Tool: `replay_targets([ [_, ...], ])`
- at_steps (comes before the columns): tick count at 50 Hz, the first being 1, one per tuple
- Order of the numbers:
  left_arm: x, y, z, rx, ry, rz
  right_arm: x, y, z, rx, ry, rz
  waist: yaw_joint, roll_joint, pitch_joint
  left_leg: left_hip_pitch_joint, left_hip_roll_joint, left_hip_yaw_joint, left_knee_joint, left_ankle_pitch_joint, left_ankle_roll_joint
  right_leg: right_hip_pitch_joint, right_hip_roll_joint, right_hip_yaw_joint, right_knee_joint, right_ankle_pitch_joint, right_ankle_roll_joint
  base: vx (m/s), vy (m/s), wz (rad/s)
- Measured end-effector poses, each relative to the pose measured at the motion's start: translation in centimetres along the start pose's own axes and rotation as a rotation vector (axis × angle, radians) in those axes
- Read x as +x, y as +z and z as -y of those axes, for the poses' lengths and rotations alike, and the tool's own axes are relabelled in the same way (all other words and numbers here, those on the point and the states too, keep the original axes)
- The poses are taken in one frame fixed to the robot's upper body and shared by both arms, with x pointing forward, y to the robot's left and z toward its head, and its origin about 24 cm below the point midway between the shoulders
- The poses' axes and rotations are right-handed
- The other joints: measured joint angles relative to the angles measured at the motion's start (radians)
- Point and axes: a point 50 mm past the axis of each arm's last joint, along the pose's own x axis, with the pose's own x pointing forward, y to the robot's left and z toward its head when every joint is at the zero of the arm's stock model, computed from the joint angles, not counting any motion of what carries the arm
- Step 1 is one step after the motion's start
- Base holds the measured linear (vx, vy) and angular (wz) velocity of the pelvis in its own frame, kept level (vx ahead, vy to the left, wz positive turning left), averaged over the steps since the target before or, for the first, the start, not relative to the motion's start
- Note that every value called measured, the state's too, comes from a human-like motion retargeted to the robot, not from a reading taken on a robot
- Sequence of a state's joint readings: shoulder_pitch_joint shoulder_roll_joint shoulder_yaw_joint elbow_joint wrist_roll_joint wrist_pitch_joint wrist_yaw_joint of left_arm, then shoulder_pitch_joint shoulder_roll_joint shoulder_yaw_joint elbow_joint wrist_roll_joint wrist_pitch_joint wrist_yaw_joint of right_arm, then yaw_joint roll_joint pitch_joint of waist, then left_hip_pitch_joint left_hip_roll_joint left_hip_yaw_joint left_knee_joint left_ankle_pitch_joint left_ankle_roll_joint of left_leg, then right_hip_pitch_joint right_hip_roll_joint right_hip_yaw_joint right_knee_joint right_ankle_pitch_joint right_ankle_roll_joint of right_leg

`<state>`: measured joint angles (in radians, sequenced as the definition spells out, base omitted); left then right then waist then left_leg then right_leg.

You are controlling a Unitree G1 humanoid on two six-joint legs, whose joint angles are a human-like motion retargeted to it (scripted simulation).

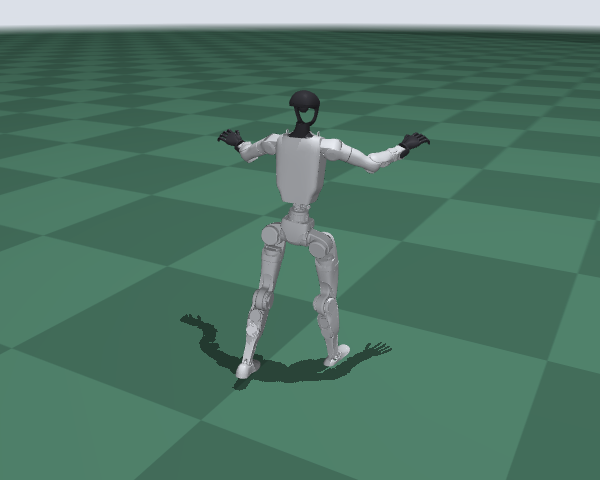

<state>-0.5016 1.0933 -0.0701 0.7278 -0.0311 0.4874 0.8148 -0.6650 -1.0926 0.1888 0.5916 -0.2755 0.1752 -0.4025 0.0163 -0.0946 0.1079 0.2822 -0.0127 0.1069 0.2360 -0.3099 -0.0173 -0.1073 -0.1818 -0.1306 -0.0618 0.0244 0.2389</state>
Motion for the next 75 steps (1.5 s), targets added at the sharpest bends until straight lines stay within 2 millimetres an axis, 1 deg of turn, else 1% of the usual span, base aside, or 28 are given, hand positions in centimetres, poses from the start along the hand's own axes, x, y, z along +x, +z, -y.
replay_targets([
  [2,-0.2,0.8,0.0,-0.097,0.026,0.027,0.0,0.0,0.2,0.008,-0.029,0.015,-0.018,0.013,-0.003,0.015,0.004,0.007,-0.105,-0.021,-0.026,-0.037,0.006,-0.009,-0.001,-0.011,0.008,-0.54,0.21,0.26],
  [4,-0.2,1.3,-0.1,-0.138,0.031,0.048,-0.1,0.0,0.0,0.009,-0.036,0.022,-0.033,0.020,-0.001,0.022,0.005,0.028,-0.186,-0.025,-0.046,-0.064,0.012,-0.015,-0.013,-0.034,0.010,-0.54,0.19,0.12],
  [8,0.1,1.8,-0.5,-0.143,0.030,0.086,-0.2,0.4,-0.5,0.009,-0.027,0.037,-0.041,0.029,0.018,0.029,0.005,0.077,-0.300,0.001,-0.071,-0.105,0.030,-0.017,-0.025,-0.113,0.005,-0.53,0.14,-0.19],
  [11,0.4,2.0,-0.8,-0.135,0.033,0.104,-0.2,0.8,-0.9,0.003,-0.018,0.050,-0.030,0.031,0.034,0.008,0.009,0.112,-0.323,0.010,-0.095,-0.133,0.043,-0.045,-0.025,-0.164,0.008,-0.50,0.09,-0.47],
  [13,0.8,2.1,-1.1,-0.125,0.032,0.106,-0.2,0.9,-1.0,0.001,-0.015,0.051,-0.018,0.030,0.050,-0.011,0.011,0.137,-0.323,0.016,-0.112,-0.140,0.046,-0.082,-0.025,-0.161,0.009,-0.48,0.05,-0.55],
  [15,1.0,2.0,-1.2,-0.107,0.028,0.103,-0.1,0.9,-1.0,0.004,-0.011,0.047,-0.008,0.029,0.060,-0.030,0.011,0.156,-0.323,0.030,-0.123,-0.134,0.047,-0.110,-0.025,-0.126,0.001,-0.45,0.03,-0.47],
  [18,1.4,1.5,-1.4,-0.065,0.021,0.096,-0.2,0.7,-1.1,0.020,-0.005,0.039,0.007,0.034,0.063,-0.062,0.016,0.180,-0.323,0.059,-0.124,-0.103,0.055,-0.092,-0.015,-0.095,-0.037,-0.42,0.01,-0.42],
  [20,1.6,1.1,-1.6,-0.032,0.017,0.089,-0.2,0.4,-1.1,0.028,0.001,0.033,0.021,0.043,0.057,-0.086,0.025,0.197,-0.323,0.077,-0.117,-0.096,0.062,-0.064,0.043,-0.105,-0.066,-0.38,0.00,-0.49],
  [23,2.0,0.0,-1.8,0.034,0.009,0.065,-0.3,-0.3,-1.0,0.028,0.021,0.015,0.055,0.061,0.033,-0.126,0.044,0.231,-0.322,0.100,-0.103,-0.103,0.064,-0.044,0.192,-0.148,-0.110,-0.34,-0.02,-0.64],
  [26,2.4,-1.3,-2.2,0.119,-0.005,0.028,-0.4,-1.2,-1.0,0.009,0.051,-0.012,0.099,0.072,0.003,-0.163,0.064,0.270,-0.321,0.118,-0.091,-0.118,0.048,-0.045,0.386,-0.212,-0.148,-0.29,-0.06,-0.75],
  [30,2.9,-3.2,-2.8,0.234,-0.027,-0.024,-0.6,-2.5,-1.1,-0.032,0.103,-0.055,0.150,0.074,-0.027,-0.194,0.080,0.312,-0.320,0.140,-0.077,-0.092,0.021,0.006,0.587,-0.282,-0.167,-0.25,-0.10,-0.62],
  [33,3.1,-4.3,-3.2,0.271,-0.028,-0.052,-0.8,-3.3,-1.1,-0.054,0.121,-0.084,0.174,0.071,-0.034,-0.206,0.088,0.332,-0.319,0.159,-0.070,-0.022,0.011,0.063,0.634,-0.294,-0.158,-0.25,-0.15,-0.39],
  [35,3.2,-5.0,-3.4,0.270,-0.020,-0.067,-0.8,-3.8,-1.0,-0.064,0.120,-0.099,0.186,0.068,-0.031,-0.211,0.090,0.342,-0.320,0.173,-0.065,0.041,0.008,0.101,0.620,-0.270,-0.148,-0.26,-0.19,-0.28],
  [38,3.1,-5.5,-3.7,0.195,0.022,-0.082,-0.7,-4.1,-0.4,-0.071,0.079,-0.107,0.200,0.065,-0.005,-0.208,0.093,0.359,-0.322,0.195,-0.066,0.162,-0.001,0.116,0.494,-0.223,-0.135,-0.29,-0.24,-0.27],
  [40,3.1,-5.8,-3.8,0.125,0.059,-0.090,-0.5,-4.1,0.1,-0.075,0.038,-0.102,0.212,0.062,0.018,-0.212,0.097,0.374,-0.323,0.210,-0.073,0.232,-0.008,0.096,0.367,-0.228,-0.115,-0.35,-0.29,-0.35],
  [42,3.0,-6.0,-3.9,0.064,0.095,-0.105,-0.3,-4.0,0.7,-0.084,0.000,-0.095,0.227,0.055,0.035,-0.230,0.100,0.390,-0.323,0.226,-0.078,0.265,-0.007,0.079,0.257,-0.237,-0.082,-0.40,-0.31,-0.42],
  [45,2.8,-6.3,-3.9,-0.006,0.133,-0.116,0.0,-4.0,1.7,-0.098,-0.048,-0.082,0.249,0.052,0.052,-0.269,0.113,0.411,-0.323,0.236,-0.078,0.266,0.005,0.074,0.156,-0.226,-0.048,-0.43,-0.31,-0.37],
  [50,2.3,-5.9,-3.4,-0.124,0.166,-0.077,0.1,-4.4,3.0,-0.109,-0.113,-0.052,0.249,0.052,0.075,-0.324,0.122,0.442,-0.323,0.173,-0.056,0.236,0.024,0.066,0.066,-0.159,0.003,-0.43,-0.27,0.06],
  [53,2.0,-5.6,-3.1,-0.142,0.159,-0.055,-0.1,-5.0,3.3,-0.119,-0.124,-0.060,0.221,0.048,0.083,-0.340,0.116,0.477,-0.323,0.155,-0.045,0.213,0.030,0.037,0.043,-0.122,0.022,-0.41,-0.23,0.54],
  [56,2.0,-5.7,-2.8,-0.087,0.127,-0.077,-0.3,-6.0,3.6,-0.143,-0.104,-0.108,0.192,0.041,0.085,-0.326,0.100,0.496,-0.323,0.173,-0.032,0.184,0.032,0.007,0.037,-0.098,0.023,-0.39,-0.19,0.60],
  [59,1.9,-6.3,-2.5,0.020,0.077,-0.138,-0.5,-7.2,3.8,-0.178,-0.063,-0.184,0.172,0.022,0.084,-0.287,0.068,0.505,-0.296,0.172,0.001,0.148,0.013,-0.012,0.044,-0.078,0.023,-0.35,-0.13,0.46],
  [62,1.9,-6.9,-2.4,0.135,0.027,-0.194,-0.7,-8.1,3.8,-0.202,-0.016,-0.256,0.158,-0.013,0.081,-0.254,0.048,0.516,-0.182,0.107,0.037,0.113,-0.021,-0.021,0.054,-0.059,0.023,-0.32,-0.11,0.31],
  [65,1.9,-7.2,-2.5,0.228,-0.017,-0.223,-1.0,-8.6,3.6,-0.209,0.029,-0.301,0.142,-0.043,0.073,-0.217,0.042,0.499,-0.039,0.027,0.056,0.091,-0.048,-0.026,0.057,-0.039,0.023,-0.28,-0.08,0.24],
  [70,2.0,-7.3,-2.5,0.332,-0.060,-0.231,-1.3,-9.0,3.3,-0.189,0.067,-0.327,0.087,-0.054,0.047,-0.165,0.049,0.376,0.182,-0.068,0.056,0.077,-0.067,-0.059,0.050,-0.013,0.023,-0.26,0.02,0.43],
  [72,2.0,-7.2,-2.4,0.352,-0.068,-0.227,-1.4,-9.1,3.3,-0.180,0.068,-0.328,0.059,-0.045,0.032,-0.140,0.045,0.308,0.219,-0.062,0.044,0.070,-0.066,-0.079,0.048,-0.004,0.019,-0.27,0.09,0.57],
  [75,1.9,-6.8,-2.3,0.336,-0.059,-0.208,-1.5,-9.2,3.5,-0.168,0.052,-0.319,0.025,-0.021,0.011,-0.081,0.030,0.212,0.180,-0.009,0.015,0.051,-0.055,-0.106,0.051,0.008,0.013,-0.30,0.13,0.48],
])
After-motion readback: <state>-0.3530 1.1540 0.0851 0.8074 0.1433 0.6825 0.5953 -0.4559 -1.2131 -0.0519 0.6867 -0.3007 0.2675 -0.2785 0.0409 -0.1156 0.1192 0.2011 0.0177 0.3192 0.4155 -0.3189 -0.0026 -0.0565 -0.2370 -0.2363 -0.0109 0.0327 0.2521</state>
